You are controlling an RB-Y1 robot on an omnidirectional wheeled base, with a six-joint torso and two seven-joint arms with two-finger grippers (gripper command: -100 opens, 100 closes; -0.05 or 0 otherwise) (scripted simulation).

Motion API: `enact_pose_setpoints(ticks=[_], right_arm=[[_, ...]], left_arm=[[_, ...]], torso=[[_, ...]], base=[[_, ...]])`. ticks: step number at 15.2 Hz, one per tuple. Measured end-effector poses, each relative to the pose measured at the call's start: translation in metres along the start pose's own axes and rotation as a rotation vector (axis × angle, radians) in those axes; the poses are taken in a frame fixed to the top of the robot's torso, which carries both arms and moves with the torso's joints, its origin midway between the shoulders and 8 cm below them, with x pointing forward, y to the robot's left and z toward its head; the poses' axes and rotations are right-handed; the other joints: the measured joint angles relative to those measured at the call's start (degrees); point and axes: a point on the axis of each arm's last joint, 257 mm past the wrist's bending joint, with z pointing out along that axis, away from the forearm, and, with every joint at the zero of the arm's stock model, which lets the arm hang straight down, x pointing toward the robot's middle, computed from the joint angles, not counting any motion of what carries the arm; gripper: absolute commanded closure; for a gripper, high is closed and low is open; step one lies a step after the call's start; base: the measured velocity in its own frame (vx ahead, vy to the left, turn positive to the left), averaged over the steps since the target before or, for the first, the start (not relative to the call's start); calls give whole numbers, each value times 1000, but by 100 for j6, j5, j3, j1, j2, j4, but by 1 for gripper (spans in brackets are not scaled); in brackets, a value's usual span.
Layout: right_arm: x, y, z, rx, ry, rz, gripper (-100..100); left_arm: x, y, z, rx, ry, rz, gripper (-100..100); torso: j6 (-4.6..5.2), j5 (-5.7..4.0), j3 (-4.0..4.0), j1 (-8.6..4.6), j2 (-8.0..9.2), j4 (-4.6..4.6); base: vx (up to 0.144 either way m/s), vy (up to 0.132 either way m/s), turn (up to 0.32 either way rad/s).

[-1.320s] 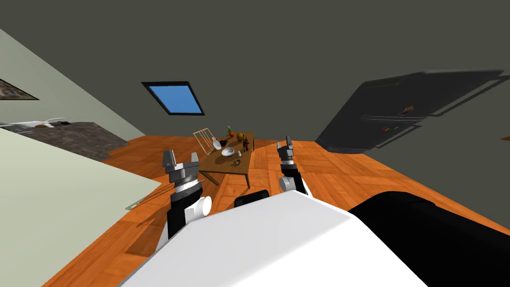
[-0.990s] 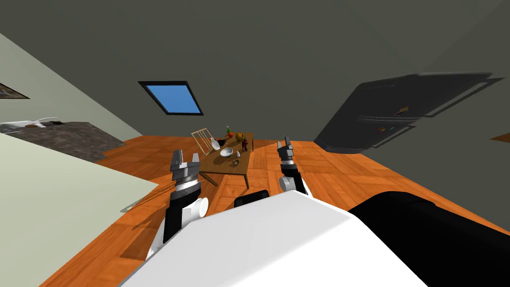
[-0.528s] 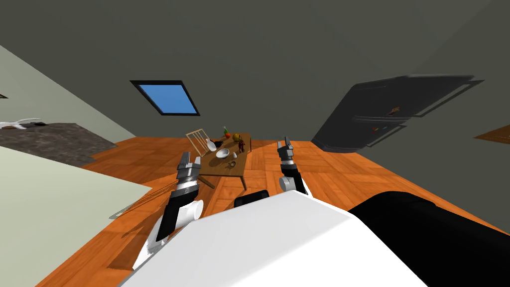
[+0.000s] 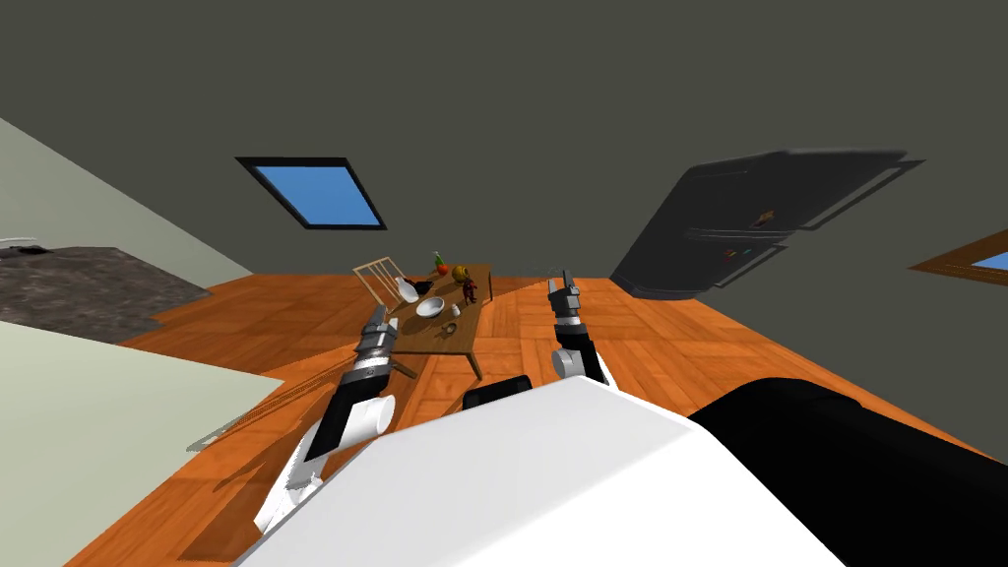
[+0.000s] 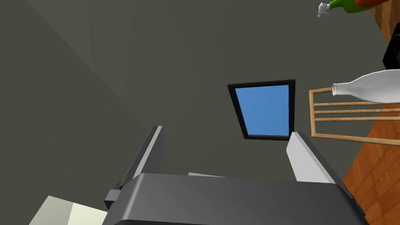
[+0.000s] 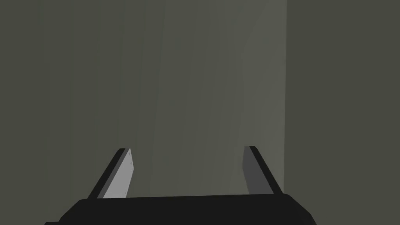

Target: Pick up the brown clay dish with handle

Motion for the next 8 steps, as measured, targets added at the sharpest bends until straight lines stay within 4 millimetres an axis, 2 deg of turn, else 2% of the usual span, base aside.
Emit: enact_pose_setpoints(ticks=[2, 6, 8], right_arm=[[0, 0, 0, 0, 0, 0, 0], [0, 0, 0, 0, 0, 0, 0], [0, 0, 0, 0, 0, 0, 0]], left_arm=[[-7, 14, 3, -47, 3, 20, -100], [-18, 58, -2, -166, 8, 69, -100], [-23, 71, -3, -209, 9, 84, -100]], torso=[[1, 2, 1, 5, 1, 0], [0, -1, -3, -8, -5, -1], [1, 1, -1, 1, -2, 0]], base=[[33, -80, -63], [45, -94, -46], [45, -70, -58]])
